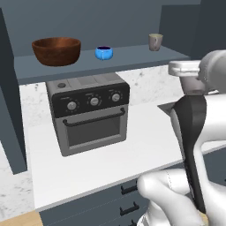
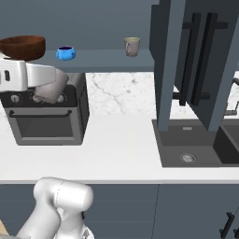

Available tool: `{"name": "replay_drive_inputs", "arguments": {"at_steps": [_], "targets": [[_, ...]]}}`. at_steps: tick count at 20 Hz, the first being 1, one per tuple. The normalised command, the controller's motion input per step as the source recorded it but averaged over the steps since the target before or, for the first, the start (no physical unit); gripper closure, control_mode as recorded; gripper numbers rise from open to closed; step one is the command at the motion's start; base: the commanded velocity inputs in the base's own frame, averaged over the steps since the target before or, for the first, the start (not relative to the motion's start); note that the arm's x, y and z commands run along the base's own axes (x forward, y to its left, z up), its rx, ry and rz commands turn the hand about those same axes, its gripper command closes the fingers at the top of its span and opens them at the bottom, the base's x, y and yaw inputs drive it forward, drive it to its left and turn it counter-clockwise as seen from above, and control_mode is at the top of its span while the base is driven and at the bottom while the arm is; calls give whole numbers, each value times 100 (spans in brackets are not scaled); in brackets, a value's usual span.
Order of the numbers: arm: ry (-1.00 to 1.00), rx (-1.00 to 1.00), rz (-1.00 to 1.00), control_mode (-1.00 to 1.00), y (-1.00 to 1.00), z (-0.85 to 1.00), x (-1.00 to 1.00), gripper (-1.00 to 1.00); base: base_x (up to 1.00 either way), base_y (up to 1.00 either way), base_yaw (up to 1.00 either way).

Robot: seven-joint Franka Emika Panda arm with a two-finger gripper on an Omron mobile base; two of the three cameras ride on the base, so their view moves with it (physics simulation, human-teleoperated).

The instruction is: Gather all objects into one cabinet and sort the glasses and bowls to opposite sides.

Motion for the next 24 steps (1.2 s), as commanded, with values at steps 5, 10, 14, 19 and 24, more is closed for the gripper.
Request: {"name": "replay_drive_inputs", "arguments": {"at_steps": [5,10,14,19,24], "targets": [[-21,0,0,-100,-2,11,-1,100,0,0,0],[-14,3,0,-100,0,14,5,100,0,0,0],[-4,2,0,-100,0,1,19,100,0,0,0],[-2,0,0,-100,0,0,45,100,0,0,0],[0,0,0,-100,0,0,55,100,0,0,0]]}}
